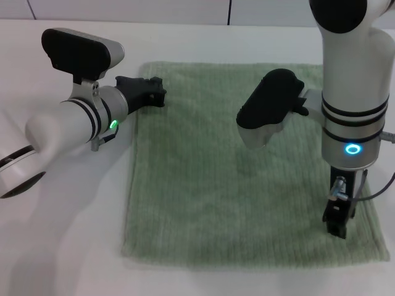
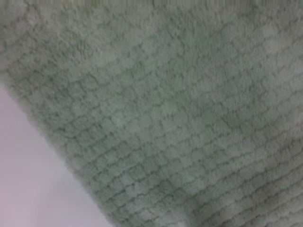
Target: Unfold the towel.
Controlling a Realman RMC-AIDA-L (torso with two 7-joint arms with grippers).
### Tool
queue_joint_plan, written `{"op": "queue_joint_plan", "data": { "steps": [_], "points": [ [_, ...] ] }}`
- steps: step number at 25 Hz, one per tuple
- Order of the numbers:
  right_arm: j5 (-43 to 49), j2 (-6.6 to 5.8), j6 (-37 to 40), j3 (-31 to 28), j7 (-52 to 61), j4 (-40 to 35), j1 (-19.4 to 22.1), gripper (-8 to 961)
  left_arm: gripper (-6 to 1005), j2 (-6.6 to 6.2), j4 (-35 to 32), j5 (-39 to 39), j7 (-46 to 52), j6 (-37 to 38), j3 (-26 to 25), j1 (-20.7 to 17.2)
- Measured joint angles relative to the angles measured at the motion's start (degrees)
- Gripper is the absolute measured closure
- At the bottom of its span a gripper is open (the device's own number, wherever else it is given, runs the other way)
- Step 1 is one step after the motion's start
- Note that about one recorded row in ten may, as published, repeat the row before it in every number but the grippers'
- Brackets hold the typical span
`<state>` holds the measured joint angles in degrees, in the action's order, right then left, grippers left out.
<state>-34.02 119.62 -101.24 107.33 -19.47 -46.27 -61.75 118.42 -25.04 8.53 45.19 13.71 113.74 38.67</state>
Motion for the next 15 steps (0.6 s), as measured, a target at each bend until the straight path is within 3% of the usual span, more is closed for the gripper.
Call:
{"op": "queue_joint_plan", "data": {
  "steps": [5, 8, 15],
  "points": [
    [0.0, -0.04, 1.2, -0.4, 0.0, -2.3, -0.7, 627, 920, -0.03, 0.0, 0.0, 0.0, 0.0, -0.1, 0.0],
    [0.8, -0.26, 6.0, -1.7, 0.6, -5.5, -0.7, 544, 919, -0.03, 0.0, 0.0, 0.0, 0.0, -0.1, 0.0],
    [6.8, -0.27, 16.5, -4.5, 2.7, -14.4, 2.8, 544, 917, -0.09, -0.5, 0.0, 0.0, 0.0, -0.7, -0.3]
  ]
}}
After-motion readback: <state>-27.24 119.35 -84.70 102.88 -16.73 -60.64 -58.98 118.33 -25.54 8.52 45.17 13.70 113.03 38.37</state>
